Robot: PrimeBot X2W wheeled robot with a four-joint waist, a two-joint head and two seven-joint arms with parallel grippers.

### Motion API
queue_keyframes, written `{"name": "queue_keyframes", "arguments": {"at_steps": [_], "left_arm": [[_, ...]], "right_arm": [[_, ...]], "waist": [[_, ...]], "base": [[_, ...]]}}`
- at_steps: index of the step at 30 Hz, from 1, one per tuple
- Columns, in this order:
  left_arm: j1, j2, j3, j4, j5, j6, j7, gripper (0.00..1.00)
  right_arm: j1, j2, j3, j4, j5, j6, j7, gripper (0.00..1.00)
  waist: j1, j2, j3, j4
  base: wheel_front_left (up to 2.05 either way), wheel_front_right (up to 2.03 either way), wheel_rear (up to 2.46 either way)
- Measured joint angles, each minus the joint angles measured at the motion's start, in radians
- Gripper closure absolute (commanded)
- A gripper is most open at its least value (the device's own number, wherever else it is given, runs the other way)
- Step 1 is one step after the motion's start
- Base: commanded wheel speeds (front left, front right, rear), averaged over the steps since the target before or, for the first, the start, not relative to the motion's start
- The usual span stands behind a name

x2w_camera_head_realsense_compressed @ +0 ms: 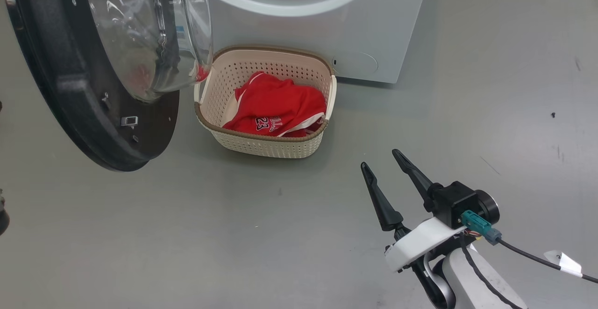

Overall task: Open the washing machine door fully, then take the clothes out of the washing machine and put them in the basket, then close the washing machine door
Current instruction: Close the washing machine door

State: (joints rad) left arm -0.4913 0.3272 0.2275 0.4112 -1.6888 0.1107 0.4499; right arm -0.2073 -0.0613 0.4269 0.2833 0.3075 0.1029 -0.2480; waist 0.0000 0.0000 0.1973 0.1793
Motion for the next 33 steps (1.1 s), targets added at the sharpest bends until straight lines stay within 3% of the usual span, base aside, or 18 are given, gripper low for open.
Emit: {"name": "queue_keyframes", "arguments": {"at_steps": [10,33], "left_arm": [[-0.007,-0.006,-0.007,0.037,-0.05,0.009,0.087,1.0],[-0.073,-0.115,0.029,0.135,-0.241,0.016,0.138,1.0]], "right_arm": [[0.0,0.0,0.004,0.0,0.0,0.0,0.0,0.0],[0.001,0.001,0.015,-0.001,0.009,-0.008,0.0,0.0]], "waist": [[0.0,0.0,-0.008,-0.01],[0.0,0.0,-0.015,-0.058]], "base": [[0.0,0.0,0.0],[0.0,0.0,0.0]]}}
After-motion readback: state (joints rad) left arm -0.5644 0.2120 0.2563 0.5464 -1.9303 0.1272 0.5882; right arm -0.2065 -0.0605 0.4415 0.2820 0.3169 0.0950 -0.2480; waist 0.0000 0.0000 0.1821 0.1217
